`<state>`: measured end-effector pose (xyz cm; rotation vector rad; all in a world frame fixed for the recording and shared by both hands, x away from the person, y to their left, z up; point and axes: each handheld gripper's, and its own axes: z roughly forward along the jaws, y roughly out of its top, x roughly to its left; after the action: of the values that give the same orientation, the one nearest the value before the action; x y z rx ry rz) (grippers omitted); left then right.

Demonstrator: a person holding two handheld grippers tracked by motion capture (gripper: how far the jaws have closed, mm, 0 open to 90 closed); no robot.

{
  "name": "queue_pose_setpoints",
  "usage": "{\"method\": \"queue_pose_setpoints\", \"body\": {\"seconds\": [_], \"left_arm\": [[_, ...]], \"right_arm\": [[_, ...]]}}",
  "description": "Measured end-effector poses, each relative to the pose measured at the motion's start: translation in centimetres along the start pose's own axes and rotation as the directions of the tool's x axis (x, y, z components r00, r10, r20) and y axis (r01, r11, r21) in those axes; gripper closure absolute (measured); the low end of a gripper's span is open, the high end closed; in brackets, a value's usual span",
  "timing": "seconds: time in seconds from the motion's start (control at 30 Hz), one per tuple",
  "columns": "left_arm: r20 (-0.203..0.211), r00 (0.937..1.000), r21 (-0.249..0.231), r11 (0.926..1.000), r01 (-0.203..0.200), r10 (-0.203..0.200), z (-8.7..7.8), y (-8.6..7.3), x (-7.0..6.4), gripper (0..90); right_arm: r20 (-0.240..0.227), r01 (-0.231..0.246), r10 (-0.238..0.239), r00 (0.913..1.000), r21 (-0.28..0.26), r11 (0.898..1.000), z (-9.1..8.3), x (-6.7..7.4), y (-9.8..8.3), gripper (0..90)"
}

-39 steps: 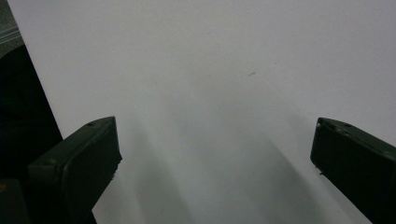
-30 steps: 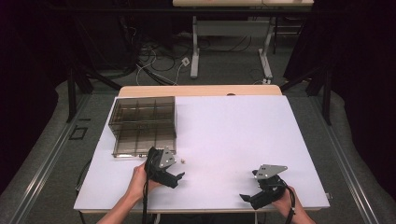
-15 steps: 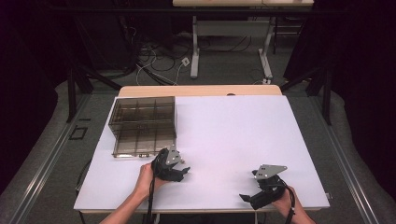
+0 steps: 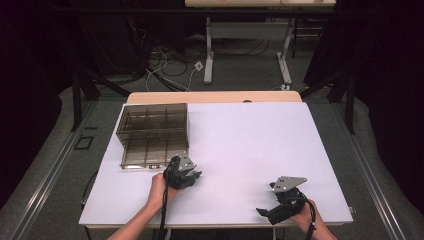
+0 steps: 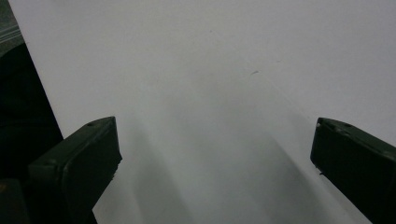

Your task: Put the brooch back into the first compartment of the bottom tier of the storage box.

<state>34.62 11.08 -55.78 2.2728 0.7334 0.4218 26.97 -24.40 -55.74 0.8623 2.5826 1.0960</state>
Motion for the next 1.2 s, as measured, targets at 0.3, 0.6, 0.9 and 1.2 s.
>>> {"method": "queue_pose_setpoints", "body": {"seconds": [0.3,0.6,0.9,1.2], "left_arm": [[0.018,0.9998,-0.005,0.9999,0.009,-0.009,0.3,-0.3,0.1,71.9],[0.046,0.9989,-0.006,1.0000,0.006,-0.006,0.2,-0.5,0.3,74.7],[0.021,0.9998,-0.025,0.9997,-0.004,0.005,-0.3,-0.7,0.4,75.1],[0.011,0.9999,-0.048,0.9989,-0.004,0.005,-1.6,-0.8,0.6,75.2]], "right_arm": [[0.002,0.007,-0.007,1.0000,-0.001,1.000,0.0,0.0,0.0,0.9],[0.006,0.007,-0.007,1.0000,-0.008,1.000,-0.1,0.1,0.0,0.9],[0.008,0.007,-0.007,0.9999,-0.009,1.000,-0.1,0.1,0.0,0.9],[0.007,0.002,-0.002,1.0000,-0.008,1.000,-0.2,0.1,0.0,0.8]]}}
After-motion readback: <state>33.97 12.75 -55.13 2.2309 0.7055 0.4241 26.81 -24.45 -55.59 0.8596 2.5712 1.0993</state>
